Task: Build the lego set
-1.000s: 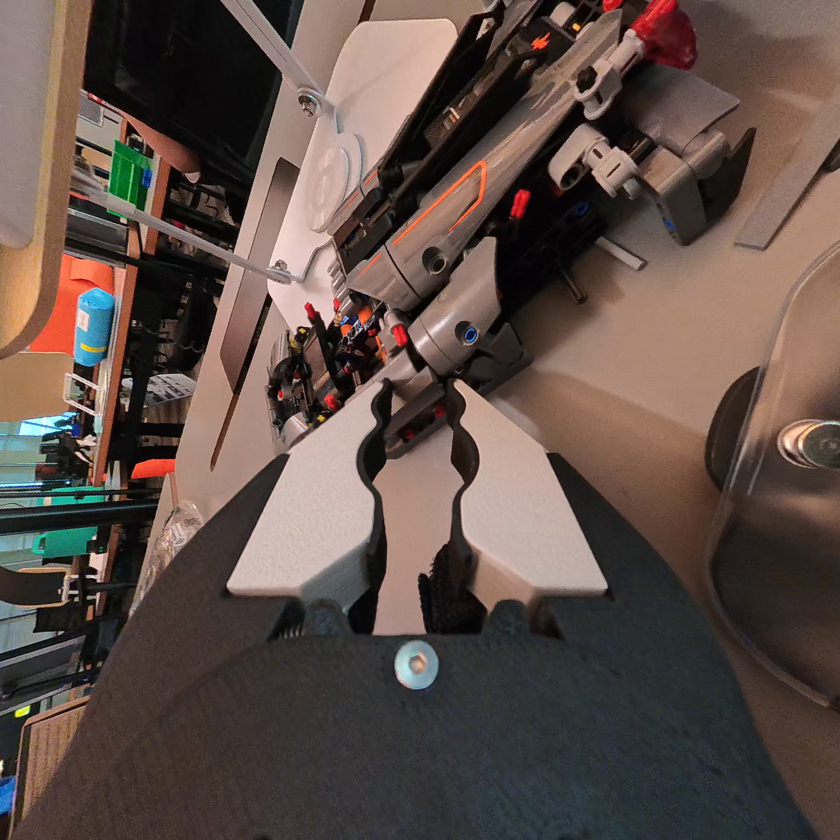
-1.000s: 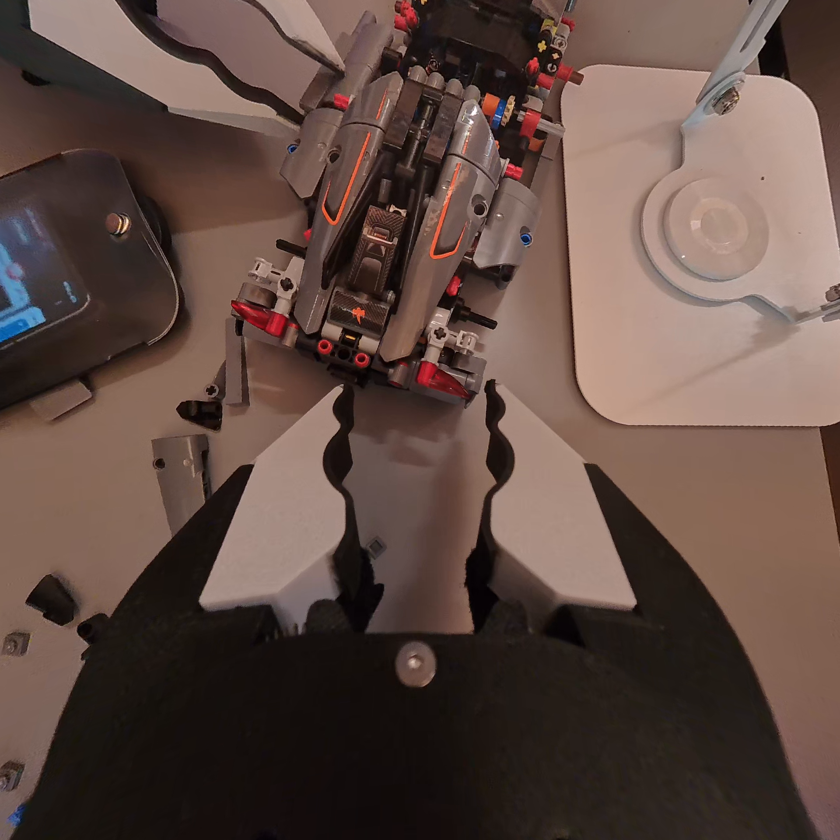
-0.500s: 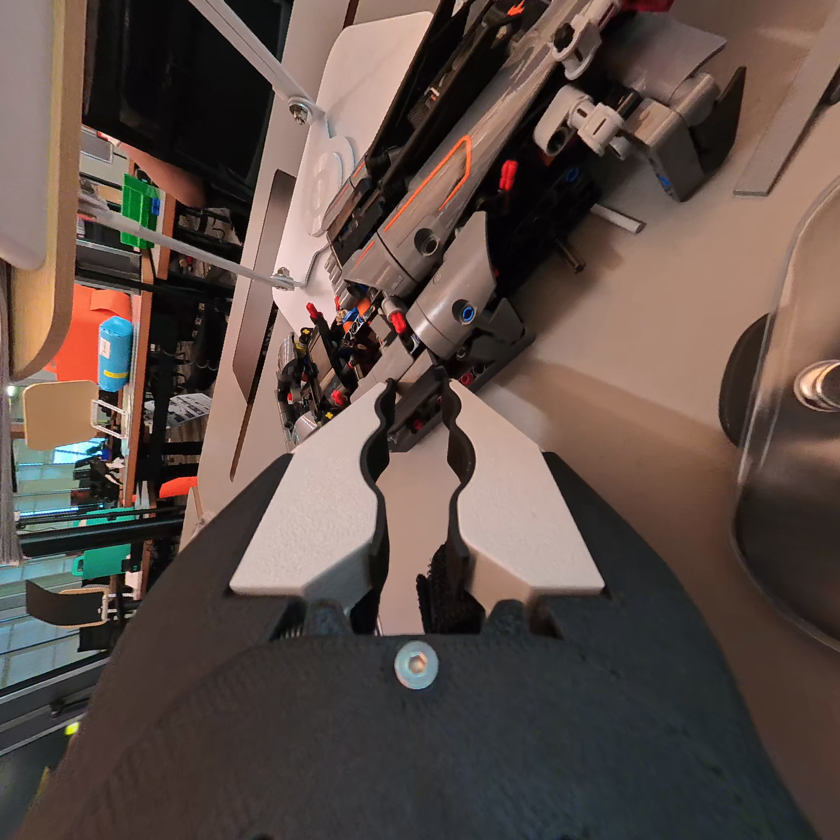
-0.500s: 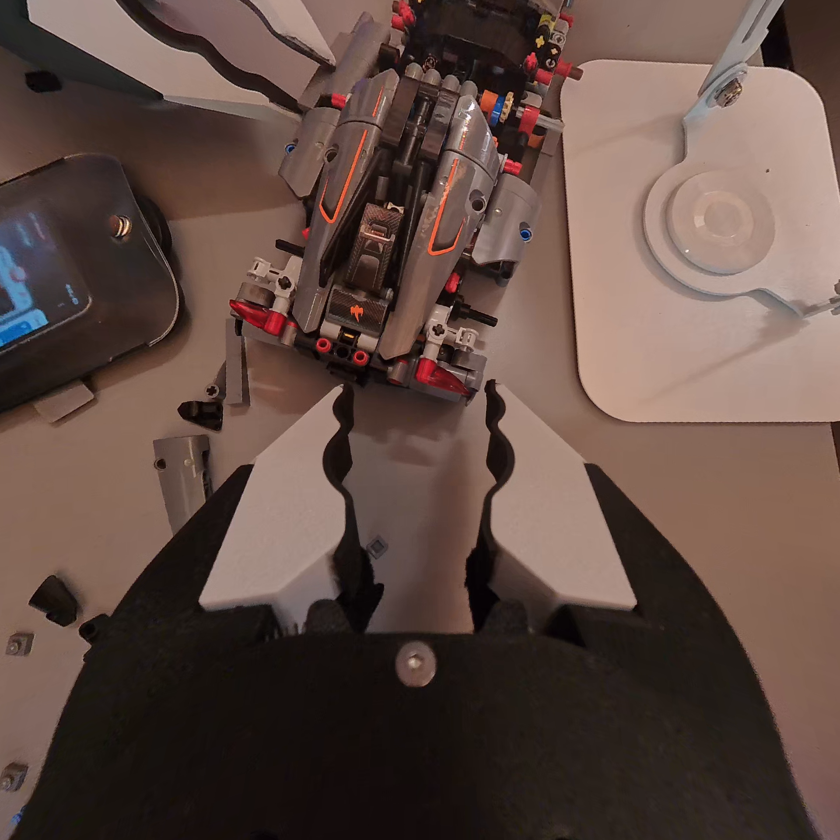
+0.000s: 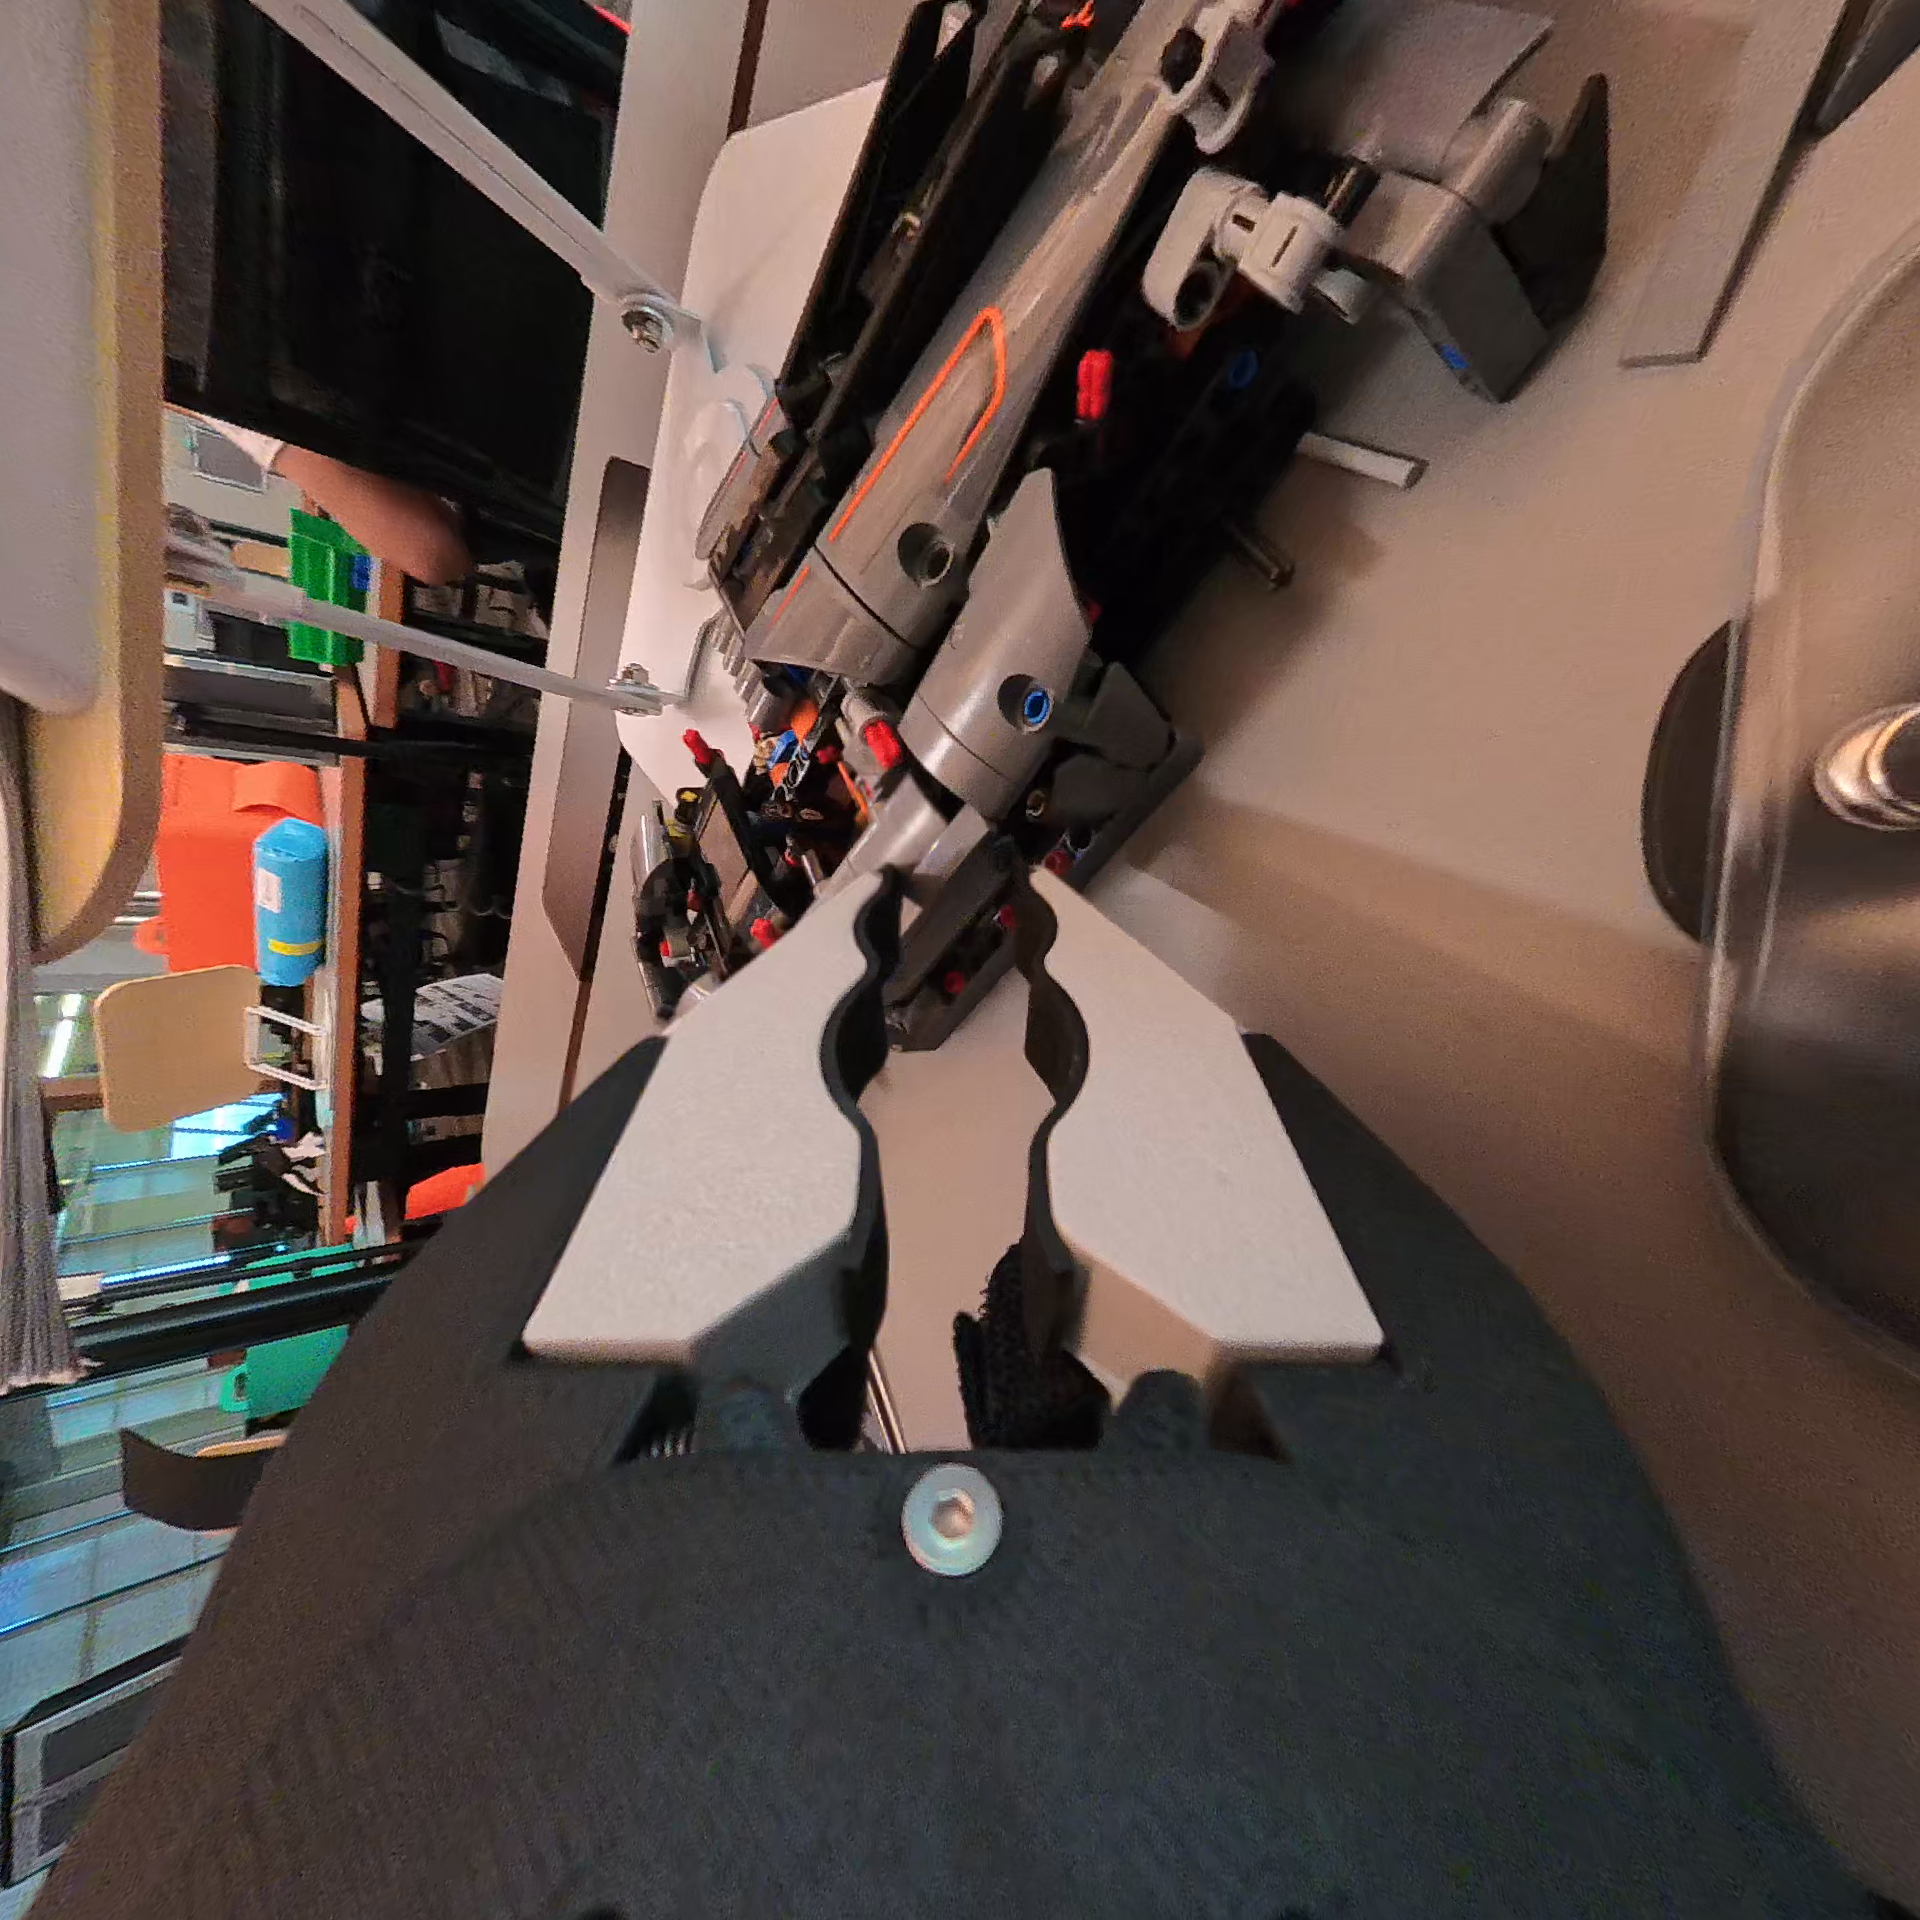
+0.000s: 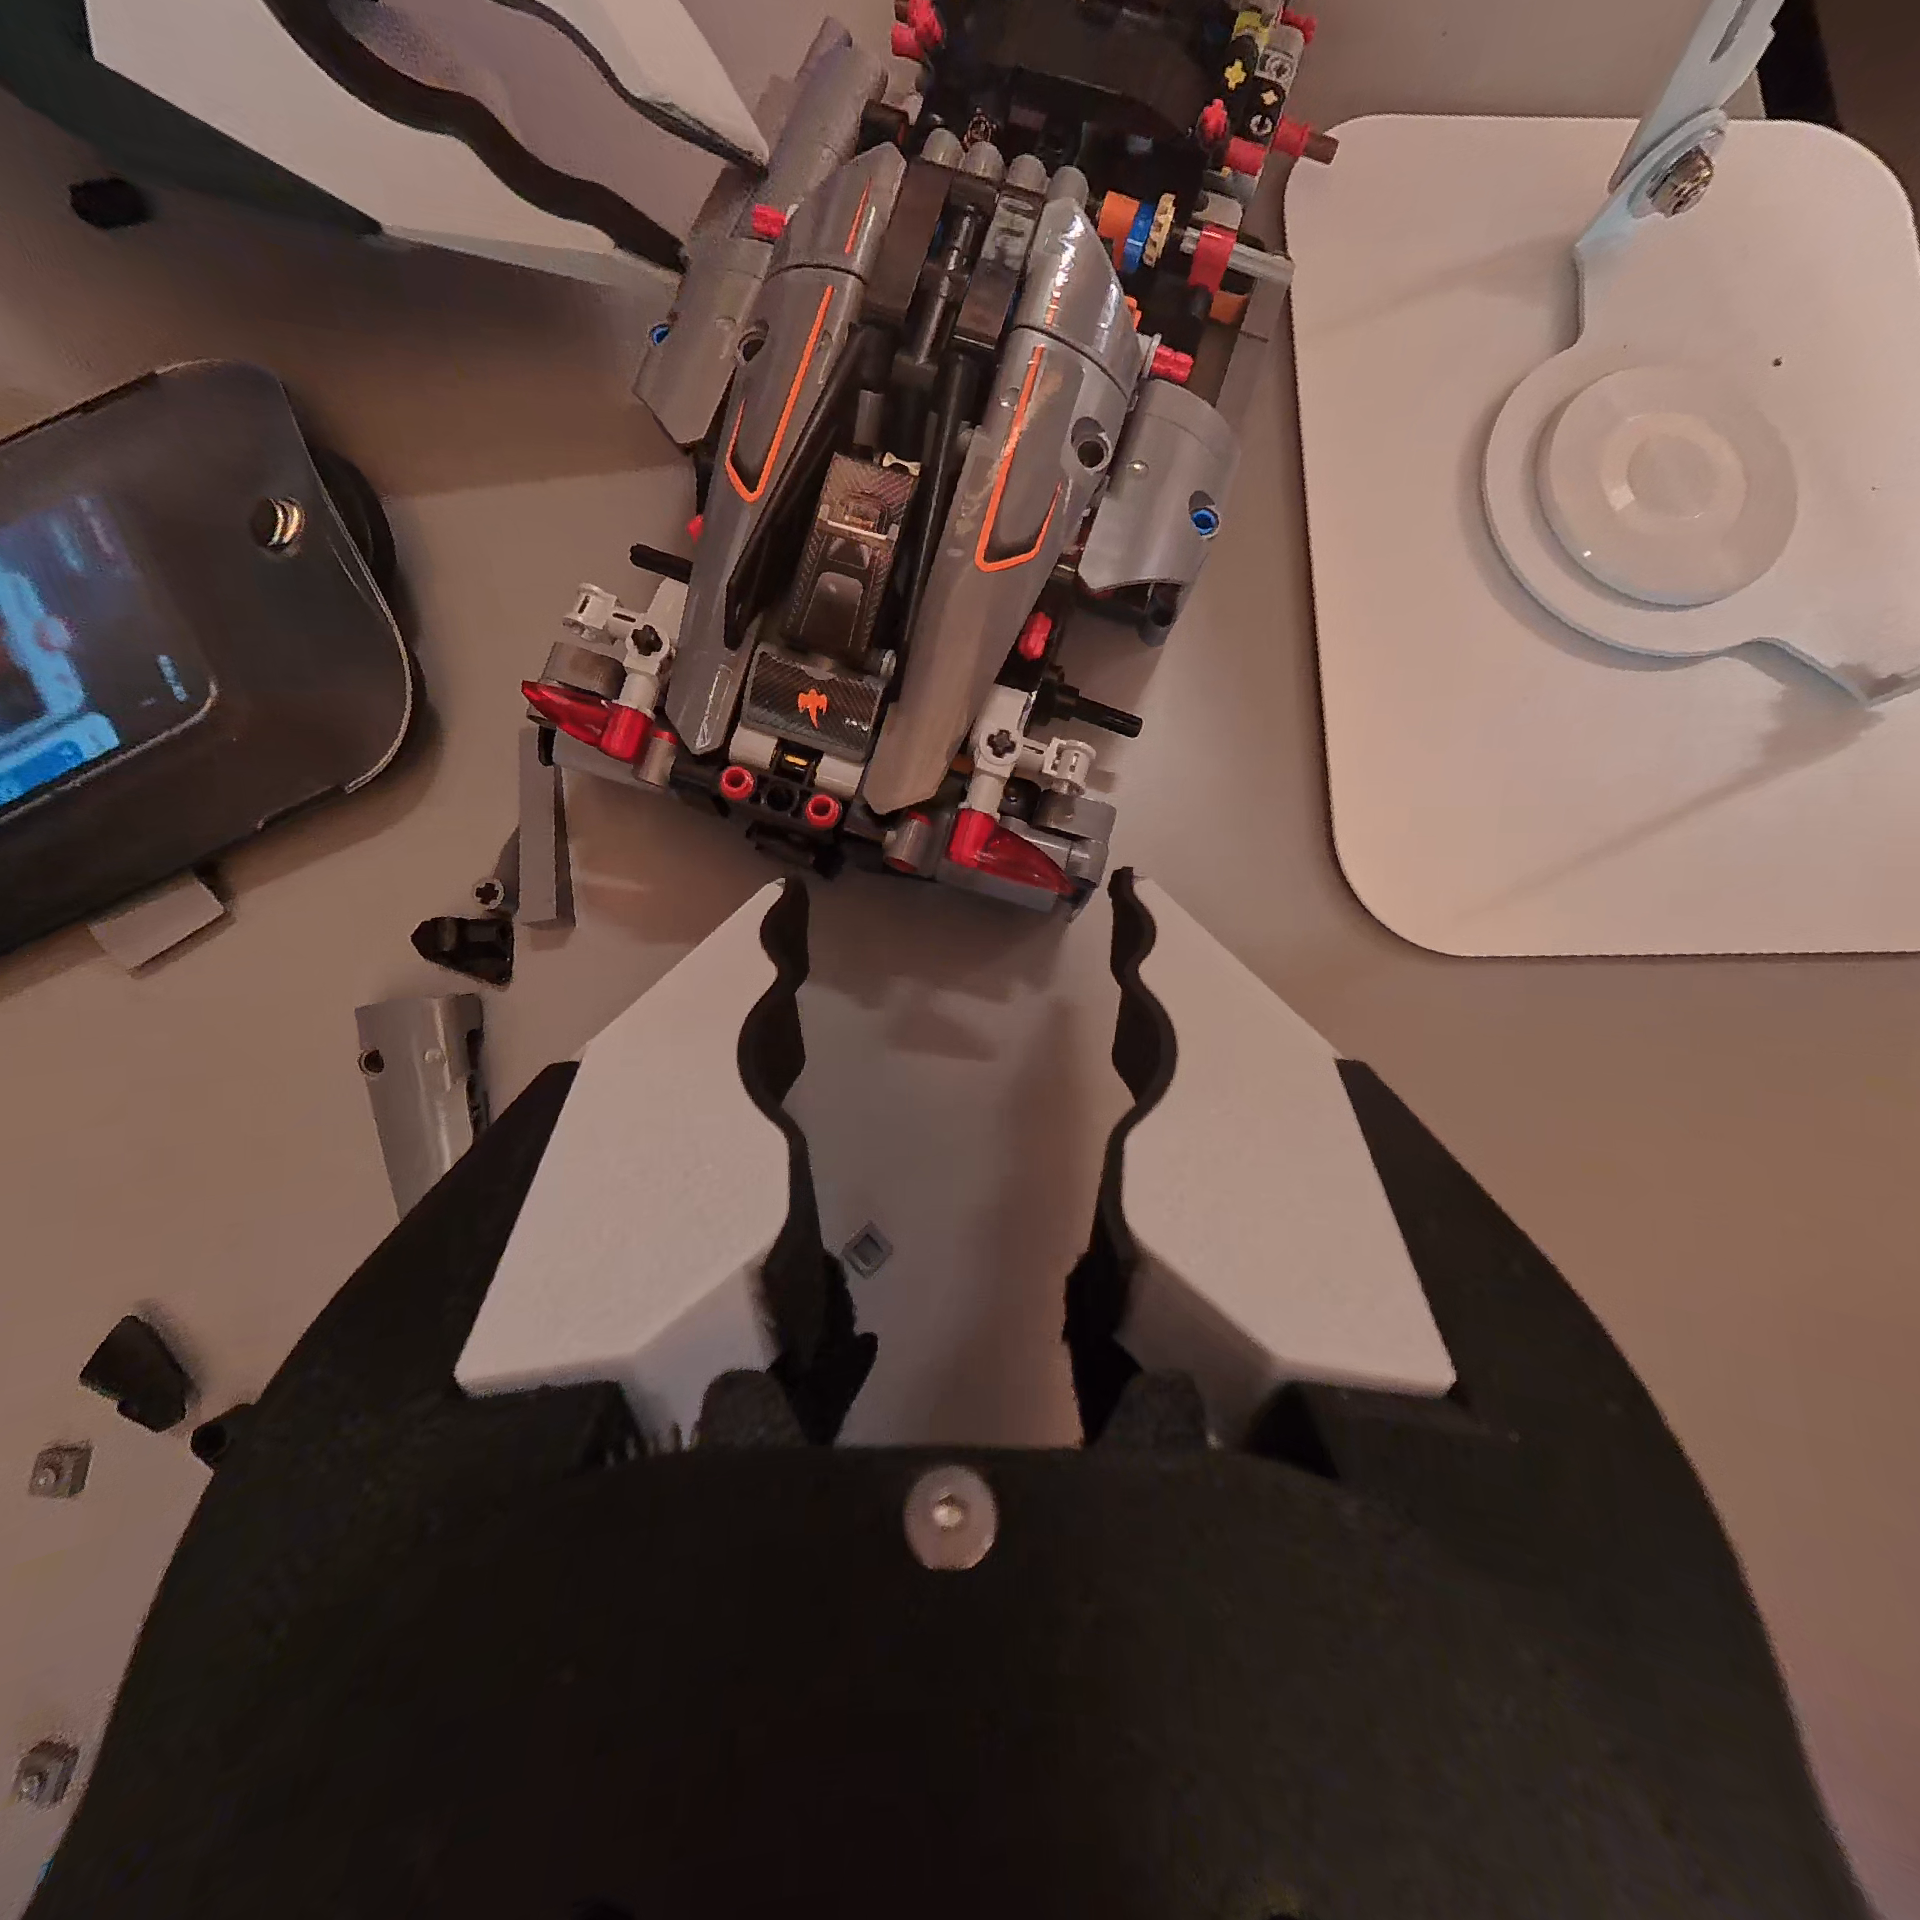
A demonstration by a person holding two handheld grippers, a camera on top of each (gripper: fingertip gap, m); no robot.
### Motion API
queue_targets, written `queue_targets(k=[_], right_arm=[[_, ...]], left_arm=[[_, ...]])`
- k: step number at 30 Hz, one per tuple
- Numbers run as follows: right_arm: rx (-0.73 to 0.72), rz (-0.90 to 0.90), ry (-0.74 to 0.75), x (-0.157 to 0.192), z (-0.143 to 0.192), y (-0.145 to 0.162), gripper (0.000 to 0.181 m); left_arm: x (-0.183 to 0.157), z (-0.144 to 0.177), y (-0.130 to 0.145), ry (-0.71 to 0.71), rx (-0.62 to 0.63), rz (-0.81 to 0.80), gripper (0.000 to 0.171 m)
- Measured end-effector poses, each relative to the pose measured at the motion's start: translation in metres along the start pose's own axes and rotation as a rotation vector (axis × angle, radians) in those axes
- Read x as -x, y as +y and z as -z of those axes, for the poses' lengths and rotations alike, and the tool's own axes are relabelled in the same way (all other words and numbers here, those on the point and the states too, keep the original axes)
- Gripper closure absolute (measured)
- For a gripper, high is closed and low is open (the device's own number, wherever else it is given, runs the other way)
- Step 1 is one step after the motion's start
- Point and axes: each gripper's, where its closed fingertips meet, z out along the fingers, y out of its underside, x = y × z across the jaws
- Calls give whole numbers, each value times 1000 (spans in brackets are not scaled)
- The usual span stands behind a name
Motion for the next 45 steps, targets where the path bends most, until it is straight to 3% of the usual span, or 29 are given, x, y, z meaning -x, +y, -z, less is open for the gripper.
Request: queue_targets(k=[7,12,19,35,45], right_arm=[[-1,-1,-1,0,0,0,124],[-3,-1,-3,1,0,0,124],[2,4,-6,2,-1,1,123],[-1,4,-9,2,0,0,124],[2,9,-12,3,-1,1,124]], left_arm=[[5,2,2,-36,-1,0,151],[14,0,7,-74,11,-27,132],[15,-10,14,-81,25,-68,142],[28,-6,20,57,-91,420,146],[29,-5,21,102,-130,528,146]])
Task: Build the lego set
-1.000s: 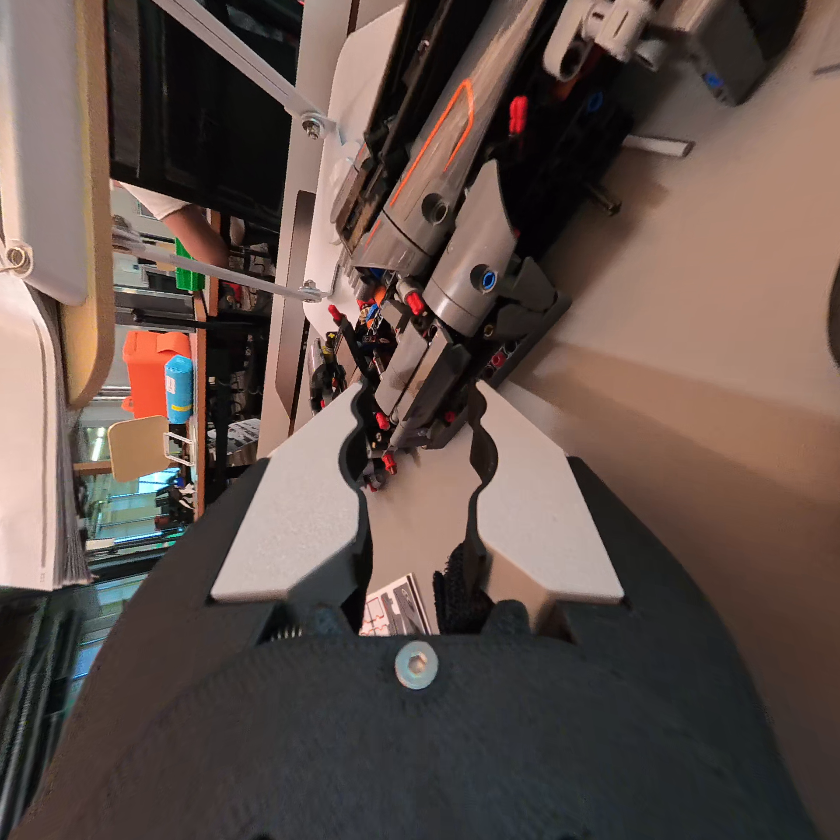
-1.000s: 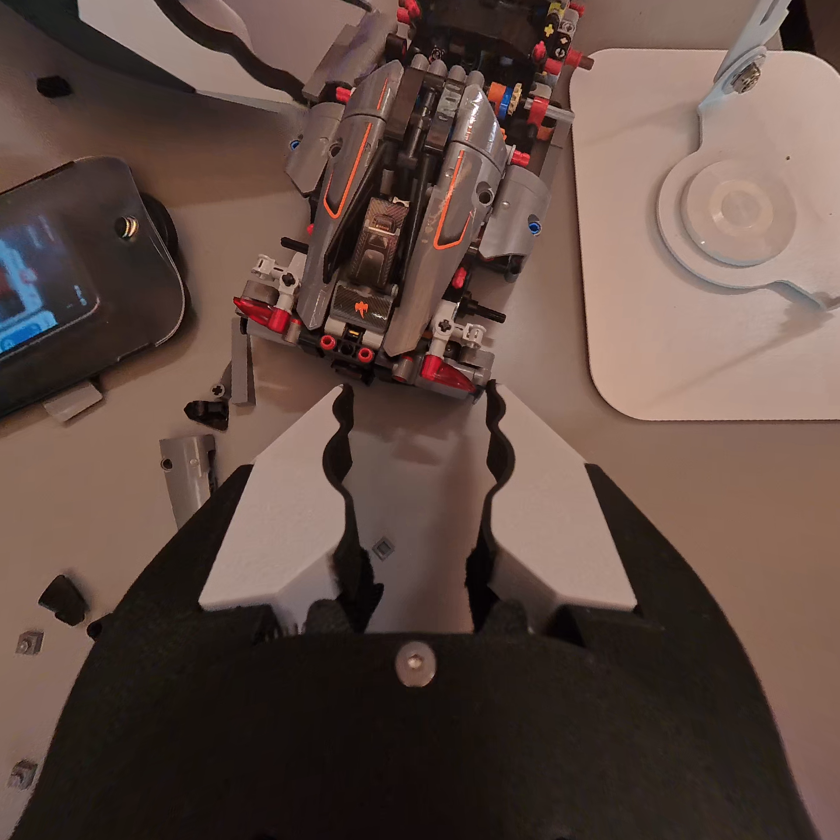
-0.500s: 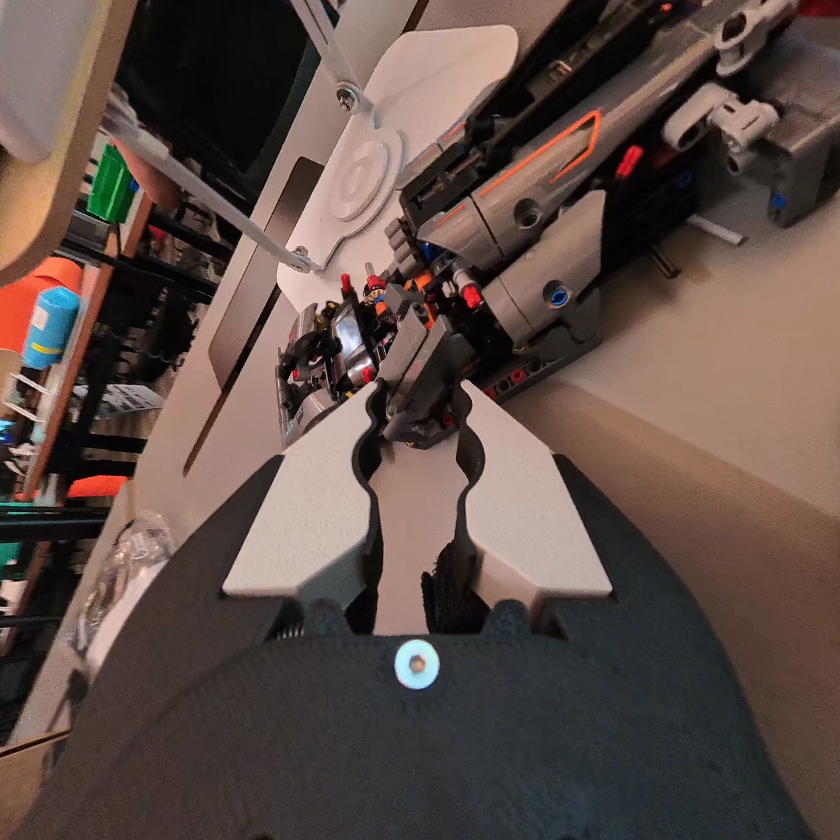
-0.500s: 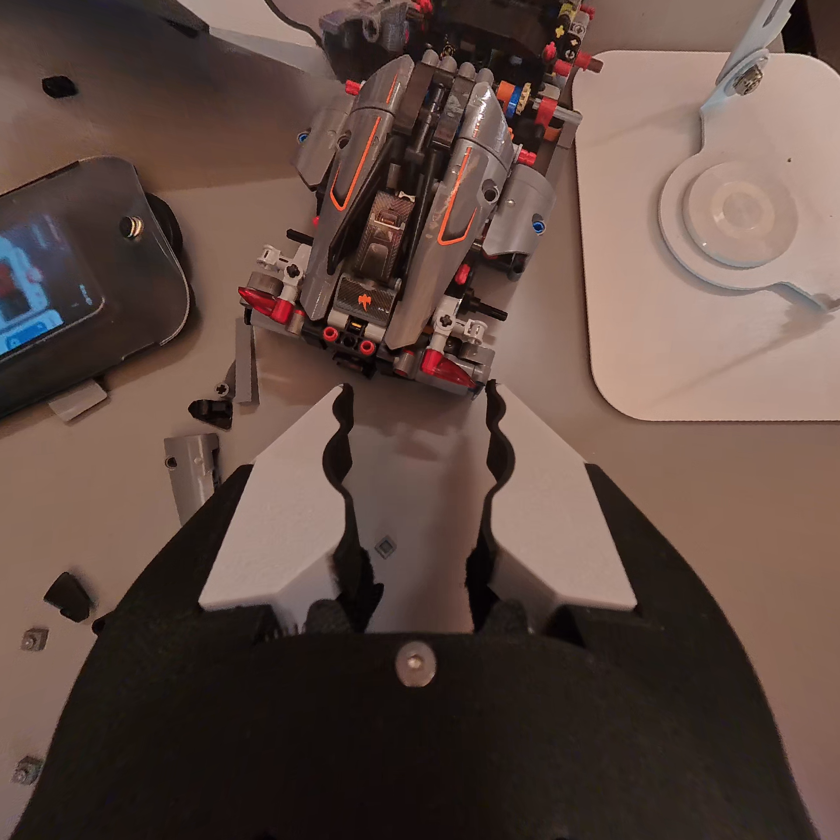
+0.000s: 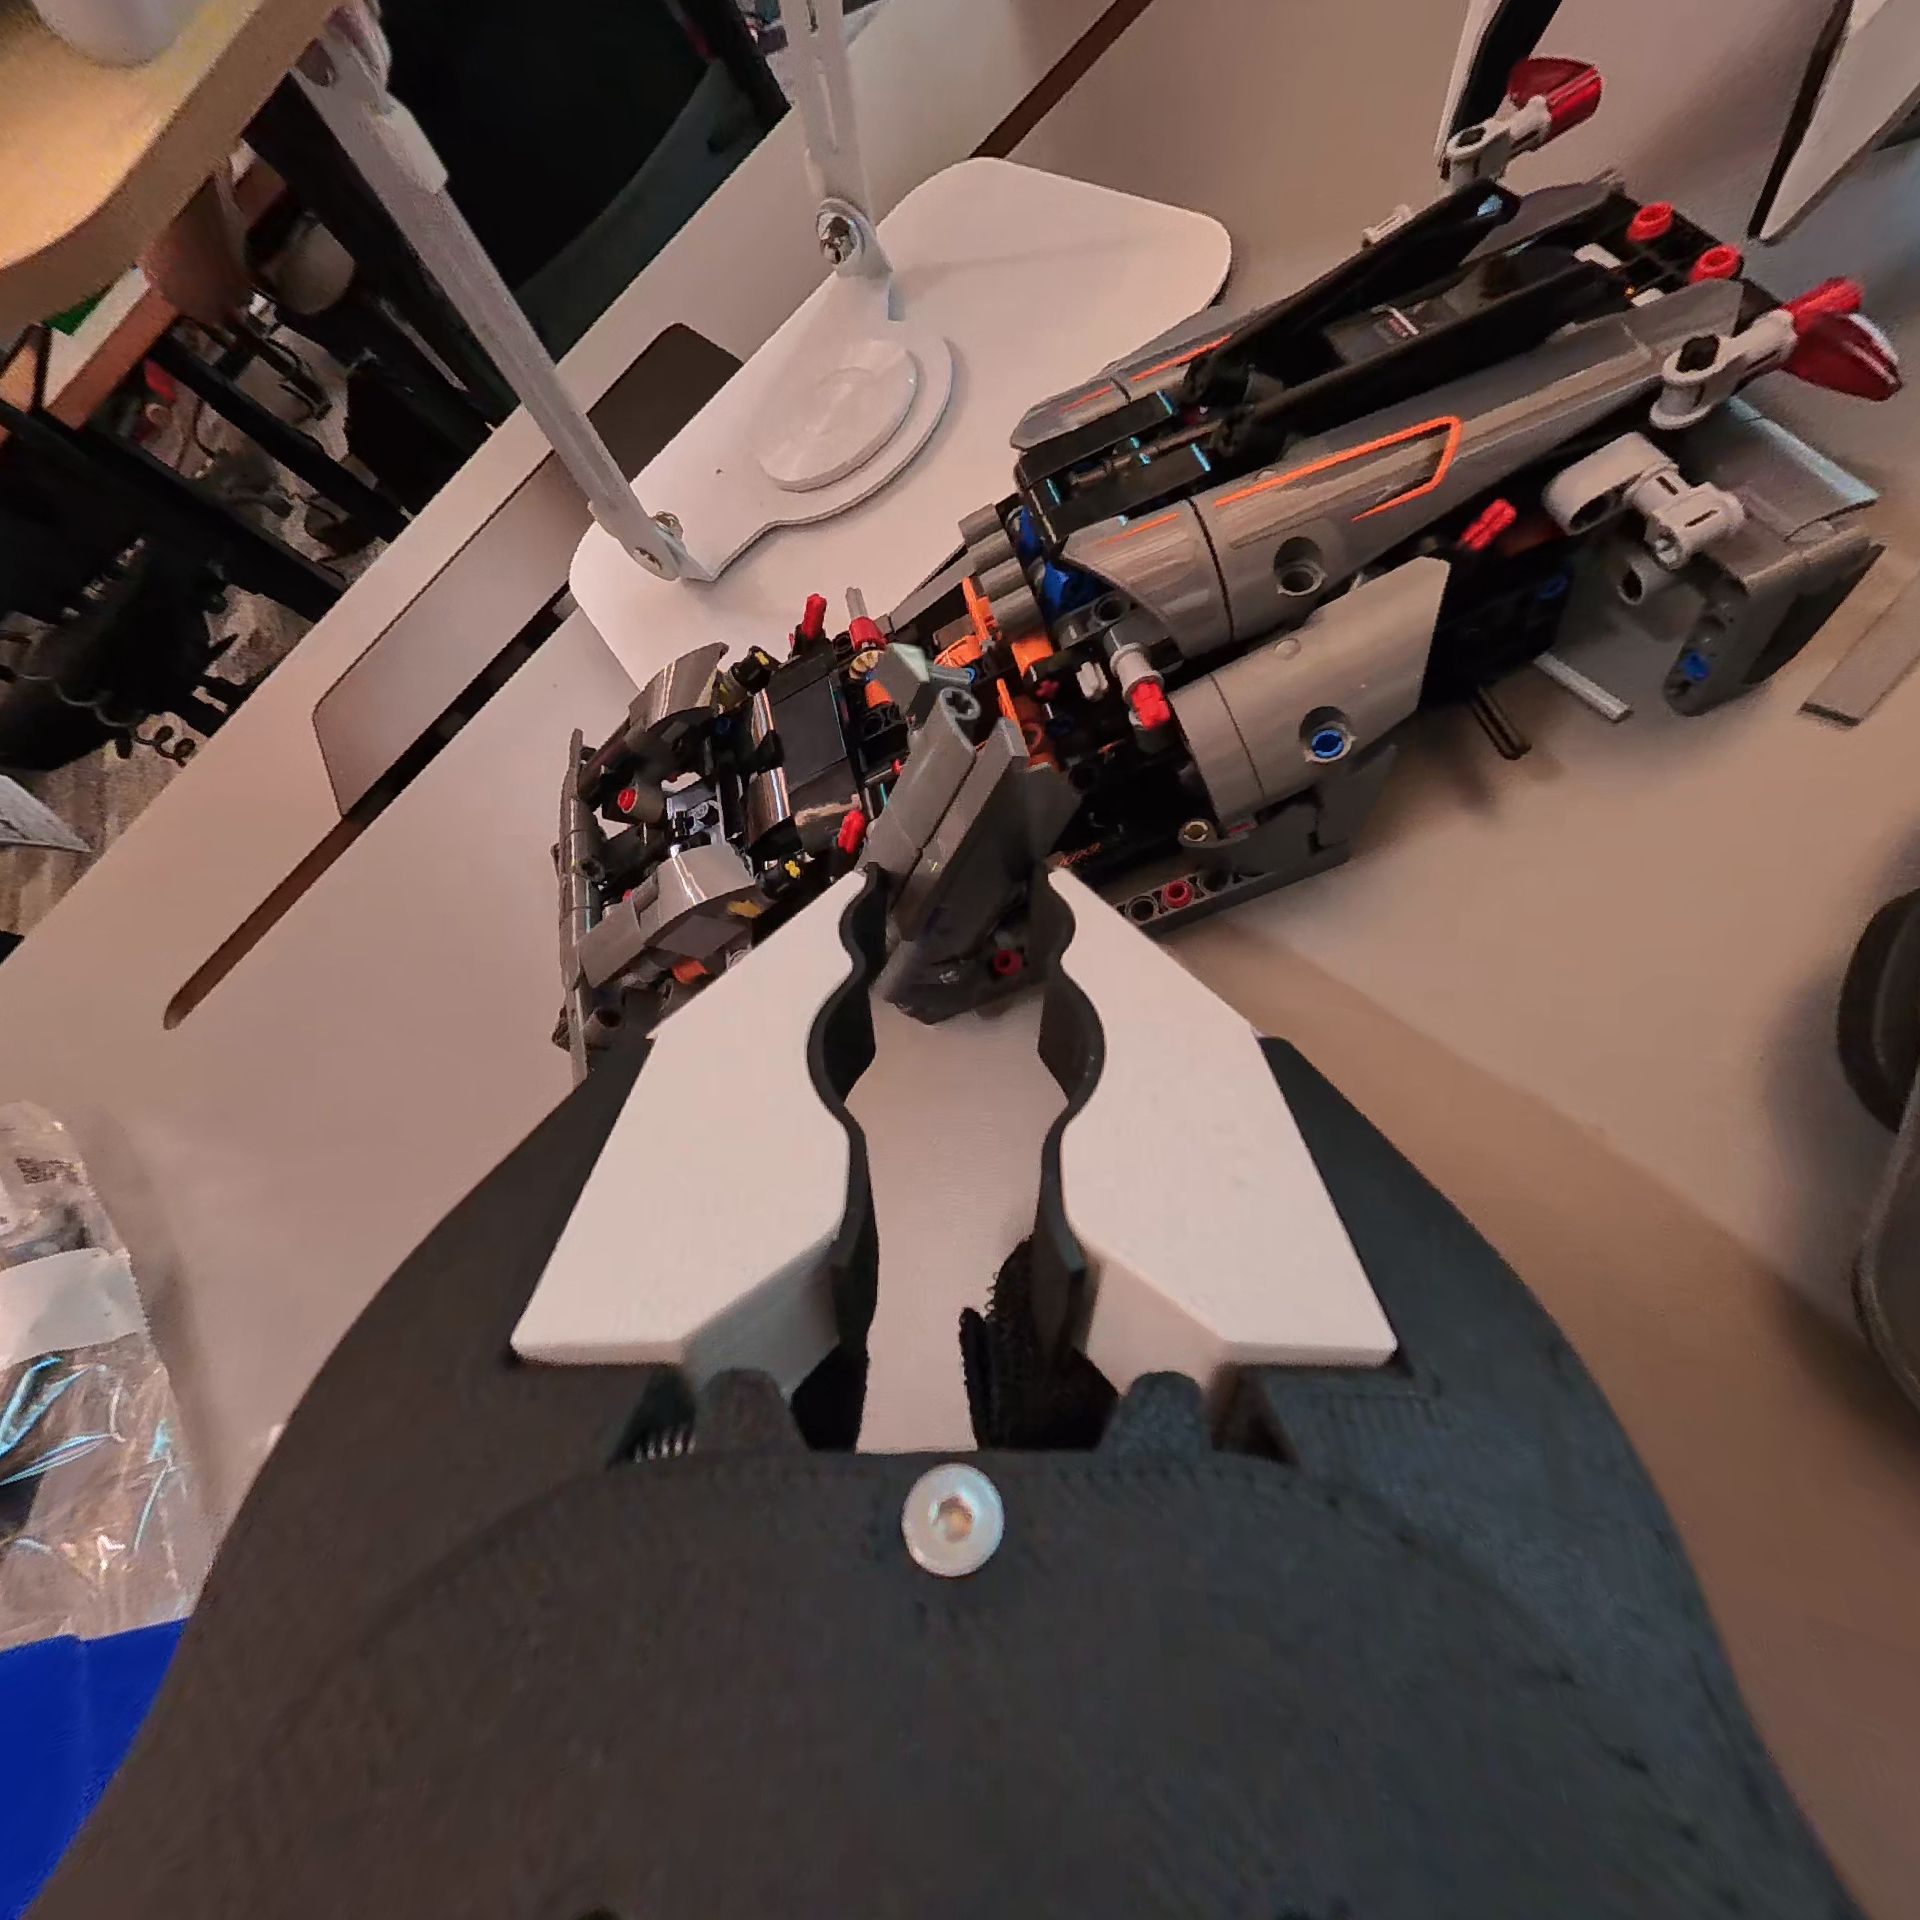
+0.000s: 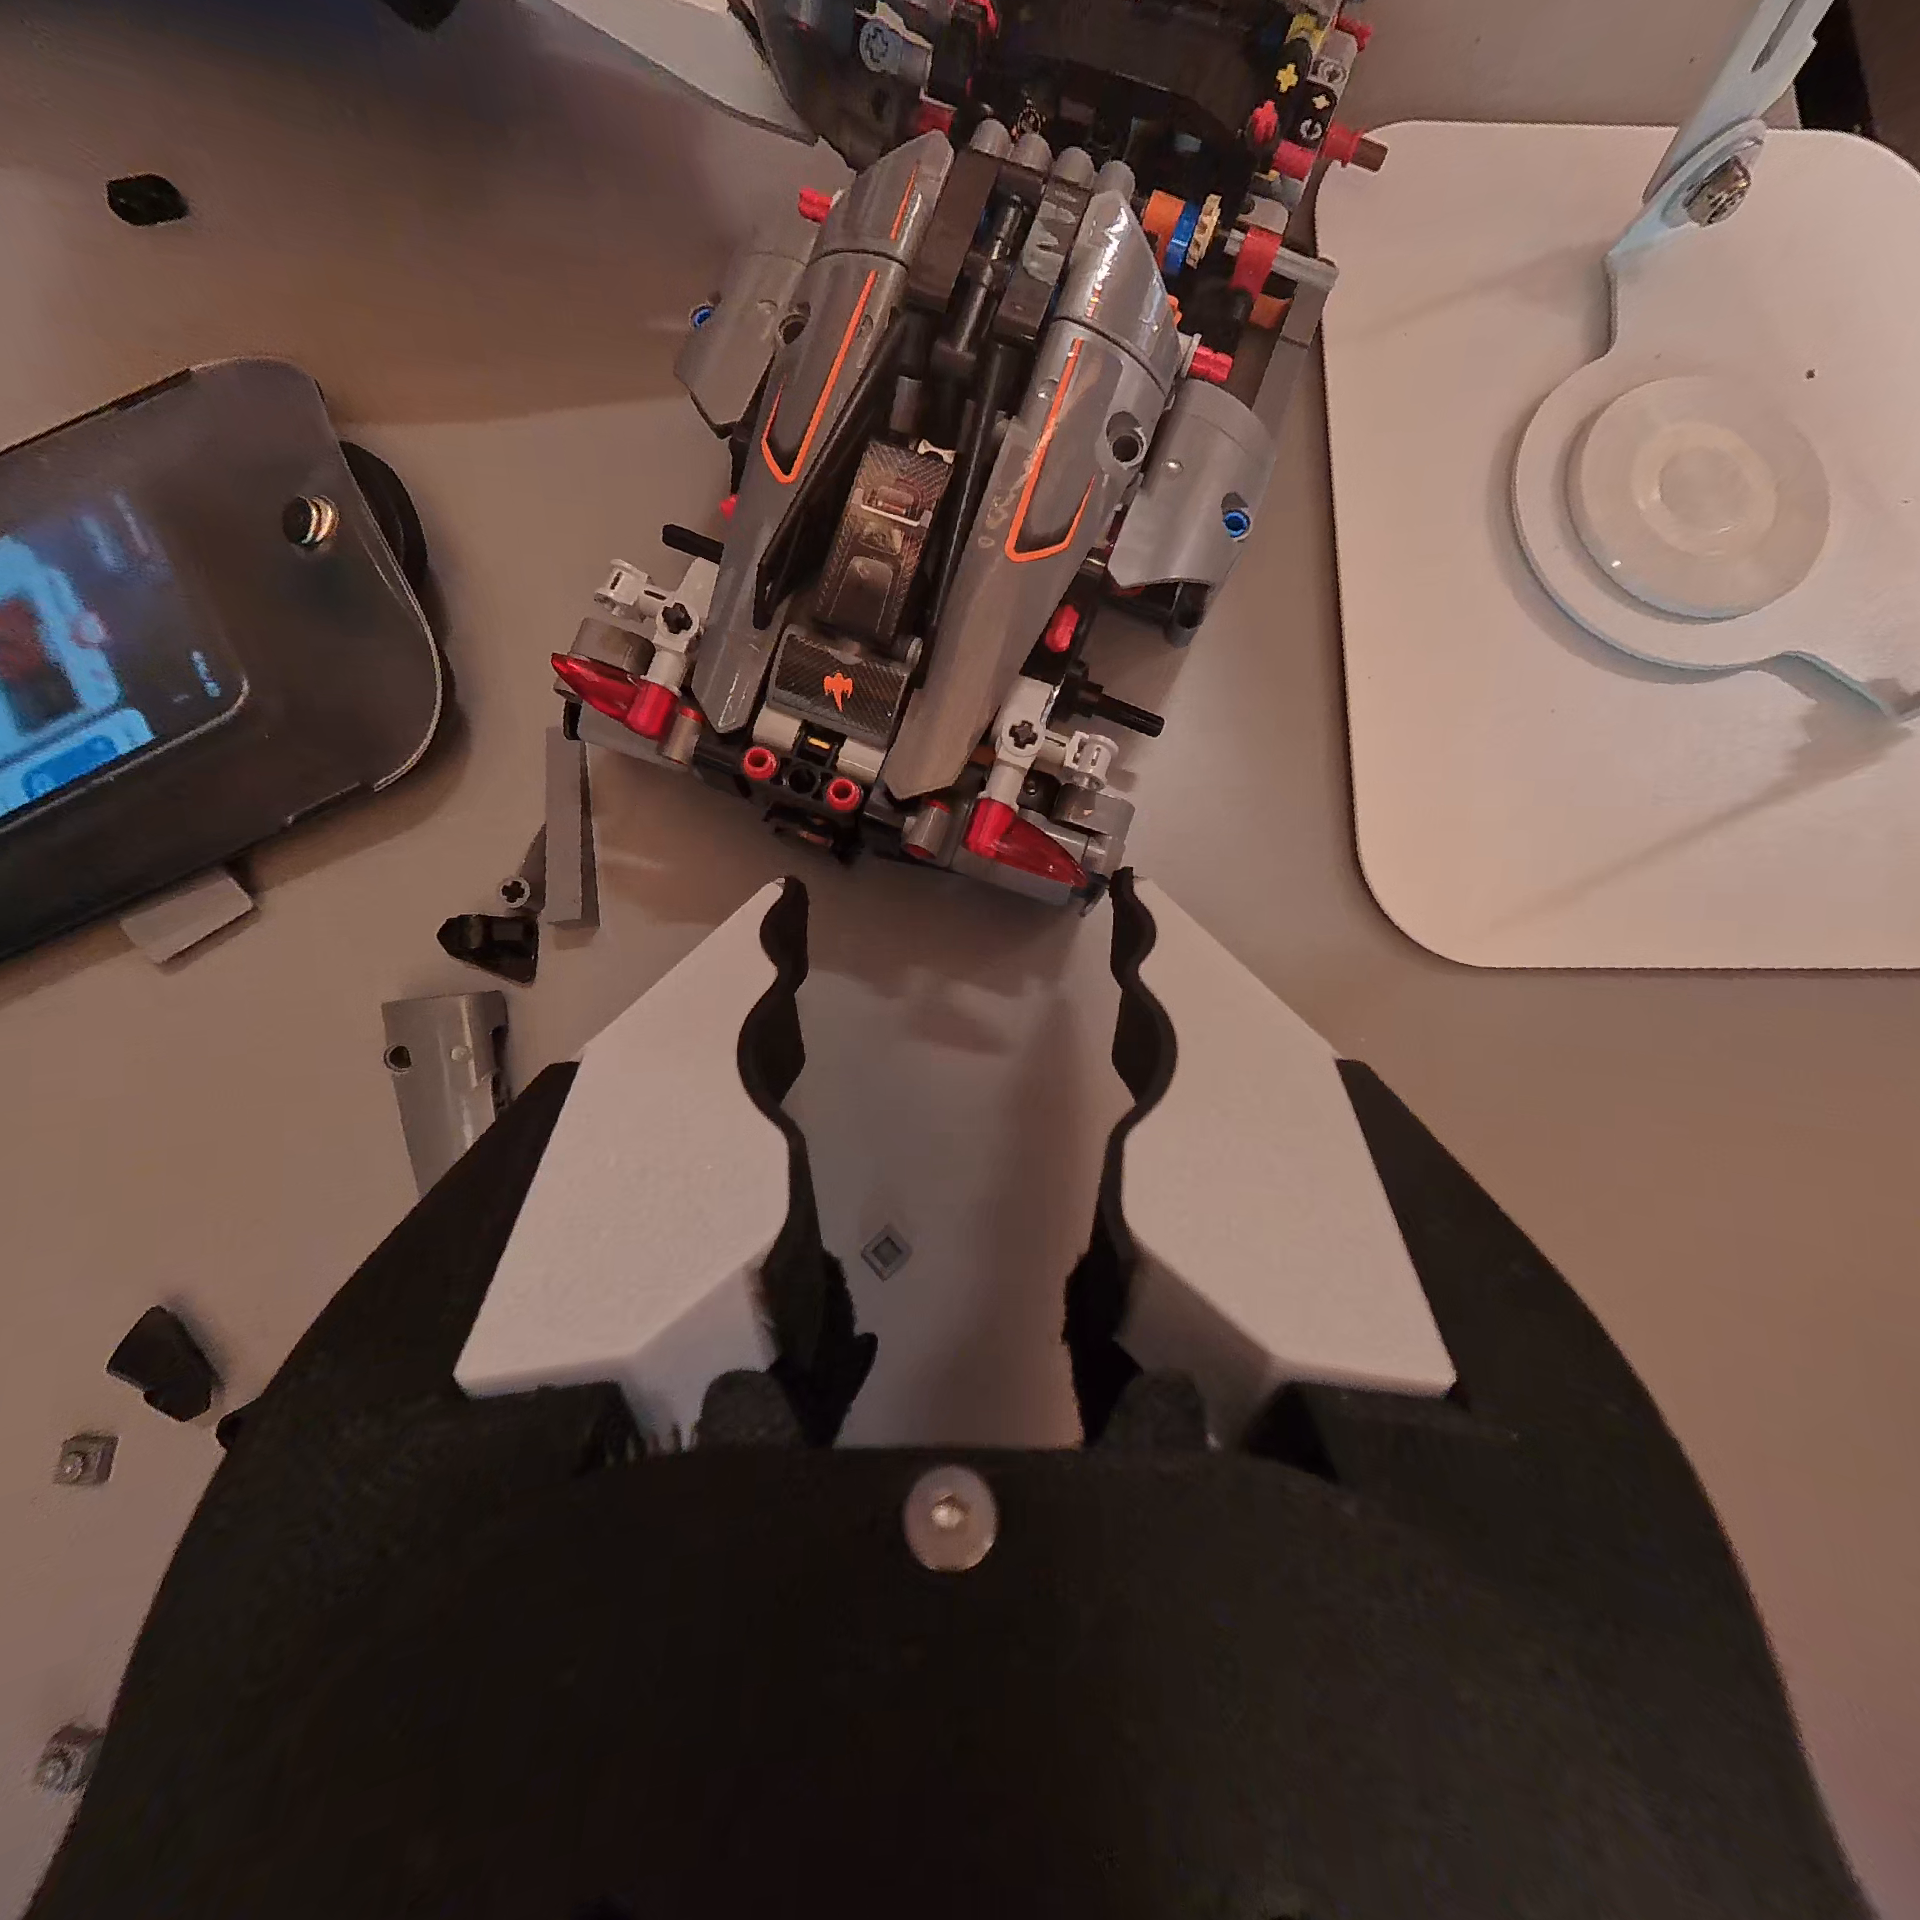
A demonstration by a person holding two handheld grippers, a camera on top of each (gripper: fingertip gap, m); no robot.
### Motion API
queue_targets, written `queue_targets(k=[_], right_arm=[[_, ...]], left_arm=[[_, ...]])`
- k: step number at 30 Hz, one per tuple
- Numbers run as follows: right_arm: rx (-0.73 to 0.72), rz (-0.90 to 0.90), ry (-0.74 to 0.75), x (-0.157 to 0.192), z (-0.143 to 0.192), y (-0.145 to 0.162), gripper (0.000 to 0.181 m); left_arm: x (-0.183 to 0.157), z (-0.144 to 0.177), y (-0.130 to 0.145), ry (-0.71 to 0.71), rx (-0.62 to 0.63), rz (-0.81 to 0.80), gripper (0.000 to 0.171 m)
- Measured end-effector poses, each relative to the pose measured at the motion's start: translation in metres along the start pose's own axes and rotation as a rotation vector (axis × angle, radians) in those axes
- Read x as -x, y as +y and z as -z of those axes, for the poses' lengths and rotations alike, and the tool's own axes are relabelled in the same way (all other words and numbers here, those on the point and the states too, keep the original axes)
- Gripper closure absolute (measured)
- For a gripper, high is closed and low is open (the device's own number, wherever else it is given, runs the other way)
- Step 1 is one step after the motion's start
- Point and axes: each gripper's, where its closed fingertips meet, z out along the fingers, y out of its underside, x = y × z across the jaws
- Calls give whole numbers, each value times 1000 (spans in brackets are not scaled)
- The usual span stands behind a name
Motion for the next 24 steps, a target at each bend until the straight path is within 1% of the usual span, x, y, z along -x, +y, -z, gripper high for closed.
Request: queue_targets(k=[8,15,17,19,21,22,24], right_arm=[[1,5,0,1,0,0,124],[2,7,0,1,0,0,124],[2,8,0,1,-1,0,124],[2,8,-1,1,-1,-1,124],[2,8,-1,1,-1,-1,124],[4,9,-1,1,-1,0,124],[5,10,-1,2,-2,0,124]], left_arm=[[0,1,0,18,-17,59,147],[1,3,2,52,-46,168,151],[1,4,3,24,-43,126,152],[0,4,1,-34,-34,20,142],[-1,2,0,-86,3,-84,132],[-2,0,-1,-103,17,-129,129],[-6,-5,1,-116,62,-207,129]])
